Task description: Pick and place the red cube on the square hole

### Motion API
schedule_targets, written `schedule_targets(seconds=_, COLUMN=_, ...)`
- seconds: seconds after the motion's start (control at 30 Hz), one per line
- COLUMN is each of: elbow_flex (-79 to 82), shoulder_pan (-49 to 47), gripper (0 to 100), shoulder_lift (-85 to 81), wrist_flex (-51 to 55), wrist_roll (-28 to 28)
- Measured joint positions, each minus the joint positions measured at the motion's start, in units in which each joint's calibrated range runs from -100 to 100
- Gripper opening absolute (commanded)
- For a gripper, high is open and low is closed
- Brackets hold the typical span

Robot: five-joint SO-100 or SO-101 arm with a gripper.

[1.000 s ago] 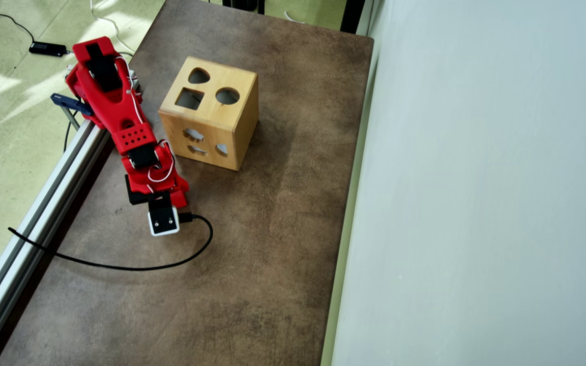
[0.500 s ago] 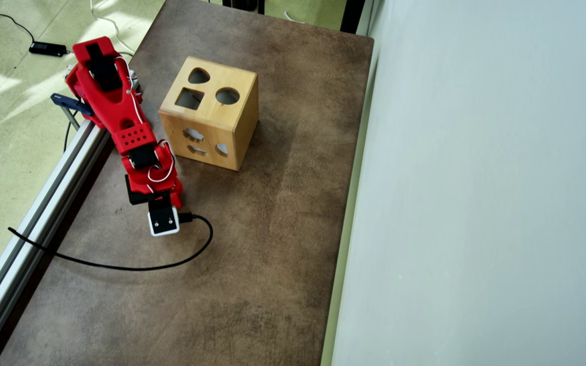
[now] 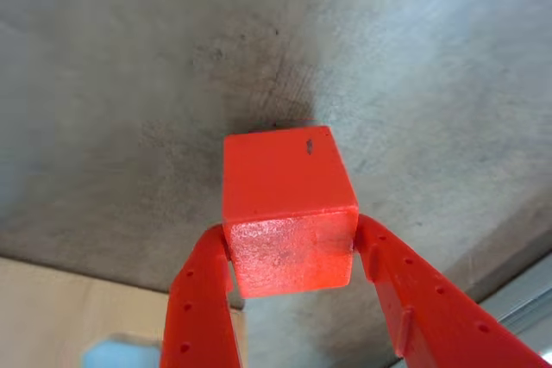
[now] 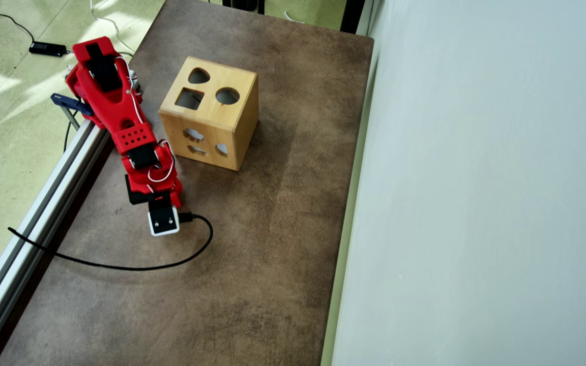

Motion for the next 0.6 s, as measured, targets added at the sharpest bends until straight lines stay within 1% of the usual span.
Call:
schedule_targets(seconds=0.37, elbow_flex=0.00, shoulder_pan=0.07, gripper=1, shoulder_lift=-16.36, wrist_flex=15.90, wrist_roll=-3.57)
schedule_targets(seconds=0.6, elbow_flex=0.00, shoulder_pan=0.07, gripper=1, shoulder_lift=-28.73, wrist_flex=20.90, wrist_roll=-8.06)
